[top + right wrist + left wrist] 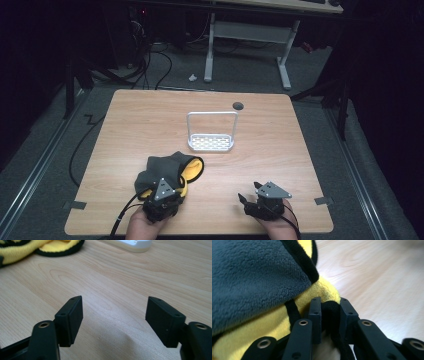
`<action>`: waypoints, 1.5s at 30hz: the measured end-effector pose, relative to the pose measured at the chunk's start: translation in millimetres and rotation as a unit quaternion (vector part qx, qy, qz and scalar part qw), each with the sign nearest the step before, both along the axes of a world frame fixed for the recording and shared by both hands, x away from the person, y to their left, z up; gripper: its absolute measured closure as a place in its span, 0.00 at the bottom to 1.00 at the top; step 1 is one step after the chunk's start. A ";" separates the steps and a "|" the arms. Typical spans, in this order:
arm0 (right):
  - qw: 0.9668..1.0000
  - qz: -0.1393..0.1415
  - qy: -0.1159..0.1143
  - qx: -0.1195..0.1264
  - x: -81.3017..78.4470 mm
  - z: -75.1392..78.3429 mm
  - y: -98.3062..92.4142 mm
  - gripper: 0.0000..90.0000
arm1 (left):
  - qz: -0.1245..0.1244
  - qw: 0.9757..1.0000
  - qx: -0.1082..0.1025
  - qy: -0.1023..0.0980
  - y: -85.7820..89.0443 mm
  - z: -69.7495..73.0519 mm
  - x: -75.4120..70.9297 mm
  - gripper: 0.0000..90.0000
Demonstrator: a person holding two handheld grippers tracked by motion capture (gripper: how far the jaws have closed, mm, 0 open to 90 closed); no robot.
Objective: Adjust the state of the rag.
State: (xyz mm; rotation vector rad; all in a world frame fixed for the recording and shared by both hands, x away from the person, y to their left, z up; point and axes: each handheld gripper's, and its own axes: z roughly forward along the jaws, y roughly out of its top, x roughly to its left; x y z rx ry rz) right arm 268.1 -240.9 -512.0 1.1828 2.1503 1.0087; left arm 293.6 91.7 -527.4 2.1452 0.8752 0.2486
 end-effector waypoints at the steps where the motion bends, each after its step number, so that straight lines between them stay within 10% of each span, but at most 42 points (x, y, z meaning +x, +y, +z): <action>1: 1.000 -0.006 -0.001 0.005 0.0 0.6 -0.6 0.35 | -0.005 1.000 -0.003 0.001 -3.9 -0.2 -0.8 0.83; 10: 1.000 -0.001 0.002 0.013 0.4 4.5 -1.4 0.29 | -0.043 0.999 -0.029 0.013 -39.1 -0.3 -3.1 0.82; 28: 1.000 0.005 -0.005 -0.014 -1.9 8.7 3.7 0.00 | -0.032 0.997 -0.066 -0.018 -17.1 37.6 -16.9 0.60; 39: 1.000 0.015 0.002 -0.011 -2.1 7.6 5.3 0.00 | 0.017 0.999 -0.030 -0.034 -35.6 42.9 24.2 0.32; 42: 1.000 0.014 0.004 -0.003 -1.3 6.9 4.5 0.00 | 0.041 0.998 0.027 -0.045 -44.2 39.8 30.9 0.47; 45: 1.000 0.015 0.007 0.002 -0.8 7.2 3.1 0.04 | 0.043 0.998 0.027 -0.038 -39.0 43.6 35.9 0.82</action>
